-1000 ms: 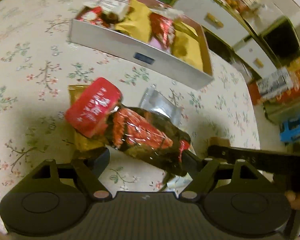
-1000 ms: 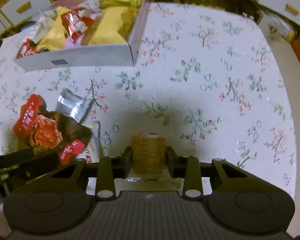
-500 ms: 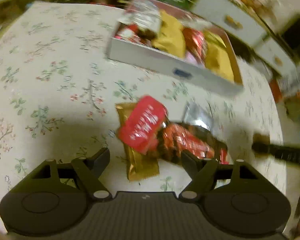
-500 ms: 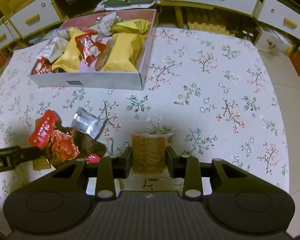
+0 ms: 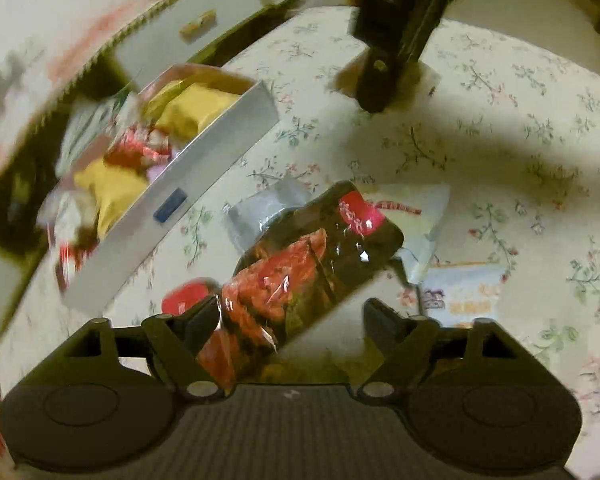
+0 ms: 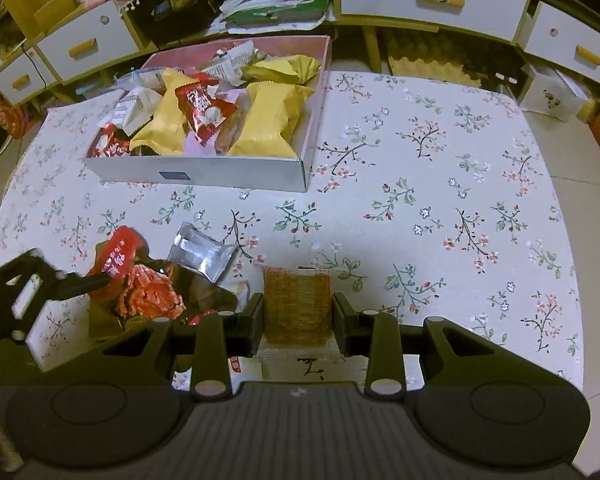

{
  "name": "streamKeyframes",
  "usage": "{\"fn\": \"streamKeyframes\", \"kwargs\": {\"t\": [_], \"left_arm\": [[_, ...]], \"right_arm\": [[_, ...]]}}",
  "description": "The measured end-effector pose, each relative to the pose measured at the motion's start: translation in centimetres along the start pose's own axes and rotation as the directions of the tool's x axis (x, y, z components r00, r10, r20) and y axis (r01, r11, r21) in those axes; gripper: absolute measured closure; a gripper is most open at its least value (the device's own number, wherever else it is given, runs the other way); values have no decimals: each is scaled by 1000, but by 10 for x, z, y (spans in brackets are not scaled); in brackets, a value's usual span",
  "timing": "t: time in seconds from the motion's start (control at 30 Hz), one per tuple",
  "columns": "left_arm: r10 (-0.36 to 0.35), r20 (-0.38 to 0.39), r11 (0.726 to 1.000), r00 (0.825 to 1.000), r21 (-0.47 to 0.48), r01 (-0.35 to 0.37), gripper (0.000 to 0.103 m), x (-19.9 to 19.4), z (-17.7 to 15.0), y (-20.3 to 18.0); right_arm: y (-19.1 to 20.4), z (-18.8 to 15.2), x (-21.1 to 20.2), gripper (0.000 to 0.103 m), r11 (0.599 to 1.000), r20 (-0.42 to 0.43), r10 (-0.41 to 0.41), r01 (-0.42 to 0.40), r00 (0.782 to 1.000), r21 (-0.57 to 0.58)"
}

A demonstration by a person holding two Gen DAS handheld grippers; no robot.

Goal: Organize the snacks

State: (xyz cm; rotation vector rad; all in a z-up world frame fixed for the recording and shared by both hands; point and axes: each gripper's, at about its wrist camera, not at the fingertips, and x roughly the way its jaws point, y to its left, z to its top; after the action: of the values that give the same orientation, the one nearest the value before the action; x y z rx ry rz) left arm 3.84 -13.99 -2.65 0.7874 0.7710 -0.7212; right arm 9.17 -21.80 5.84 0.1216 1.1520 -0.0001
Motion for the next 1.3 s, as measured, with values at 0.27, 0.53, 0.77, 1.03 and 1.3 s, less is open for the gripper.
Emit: {"fn": "streamKeyframes", "kwargs": {"t": [0.27, 0.53, 0.77, 1.03, 1.3], "left_arm": [[-98, -3, 991, 995, -86, 98, 49, 16, 14, 29], [-94, 27, 959, 995, -264, 98, 83, -1, 24, 60], [-63, 18, 941, 998, -332, 66, 86, -9, 26, 65], [-64, 68, 883, 996, -461, 88, 90, -27, 24, 87], [-55, 173, 769, 983, -622, 152, 90, -48, 5, 133]], "right_arm": [[3, 2, 0, 71, 1000, 6, 12, -12, 1000, 3], [1, 7, -1, 71, 999, 21, 26, -27, 999, 19], [1, 7, -7, 71, 998, 43, 37, -39, 998, 39], [-7, 10, -9, 71, 996, 61, 38, -42, 997, 76], [-9, 11, -12, 71, 995, 69, 47, -53, 996, 88]]}}
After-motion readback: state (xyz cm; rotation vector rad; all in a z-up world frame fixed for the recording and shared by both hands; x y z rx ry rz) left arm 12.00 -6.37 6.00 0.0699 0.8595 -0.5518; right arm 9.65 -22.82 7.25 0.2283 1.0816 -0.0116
